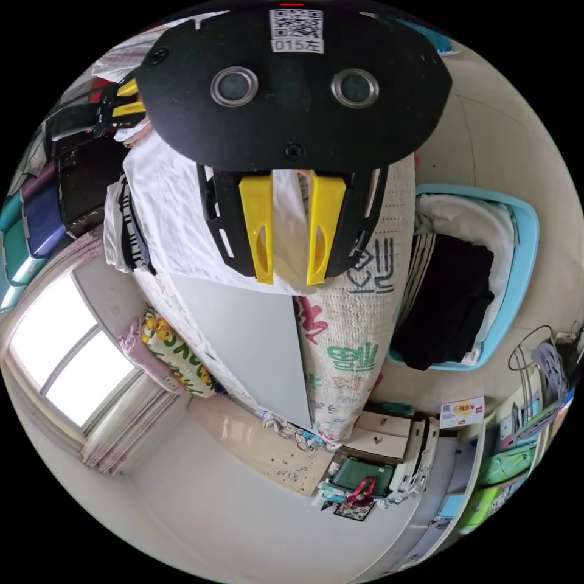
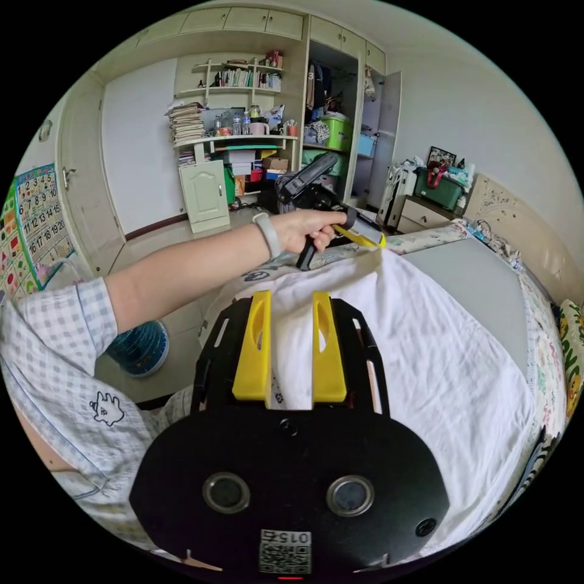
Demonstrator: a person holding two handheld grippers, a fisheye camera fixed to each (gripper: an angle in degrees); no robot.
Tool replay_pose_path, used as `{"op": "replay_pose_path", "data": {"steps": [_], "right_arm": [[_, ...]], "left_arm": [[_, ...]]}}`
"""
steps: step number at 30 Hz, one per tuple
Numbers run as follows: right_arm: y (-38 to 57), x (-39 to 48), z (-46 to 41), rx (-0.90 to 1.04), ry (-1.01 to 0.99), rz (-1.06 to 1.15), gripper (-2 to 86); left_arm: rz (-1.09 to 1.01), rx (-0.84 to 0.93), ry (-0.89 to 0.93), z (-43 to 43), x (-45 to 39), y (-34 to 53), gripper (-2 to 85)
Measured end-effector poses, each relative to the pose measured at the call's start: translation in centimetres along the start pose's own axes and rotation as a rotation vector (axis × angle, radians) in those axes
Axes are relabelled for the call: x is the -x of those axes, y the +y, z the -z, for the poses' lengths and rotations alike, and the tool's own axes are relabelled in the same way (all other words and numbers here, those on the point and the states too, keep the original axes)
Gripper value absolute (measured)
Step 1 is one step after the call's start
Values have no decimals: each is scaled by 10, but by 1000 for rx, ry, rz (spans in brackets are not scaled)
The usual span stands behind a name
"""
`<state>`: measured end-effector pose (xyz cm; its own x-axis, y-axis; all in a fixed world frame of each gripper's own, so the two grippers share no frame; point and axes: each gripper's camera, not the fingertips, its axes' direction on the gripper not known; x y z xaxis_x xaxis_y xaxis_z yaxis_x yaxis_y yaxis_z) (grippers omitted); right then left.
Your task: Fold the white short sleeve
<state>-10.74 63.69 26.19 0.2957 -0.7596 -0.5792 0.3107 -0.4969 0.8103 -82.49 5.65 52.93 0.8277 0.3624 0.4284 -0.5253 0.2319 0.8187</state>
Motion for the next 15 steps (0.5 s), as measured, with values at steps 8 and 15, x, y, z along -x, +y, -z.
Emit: {"op": "replay_pose_path", "data": {"steps": [8,15], "right_arm": [[40,14,6,-81,86,61,44],[42,5,50,-198,-42,88,12]], "left_arm": [[-12,31,70,-23,51,-11,21],[-55,-146,42,31,58,-14,6]]}}
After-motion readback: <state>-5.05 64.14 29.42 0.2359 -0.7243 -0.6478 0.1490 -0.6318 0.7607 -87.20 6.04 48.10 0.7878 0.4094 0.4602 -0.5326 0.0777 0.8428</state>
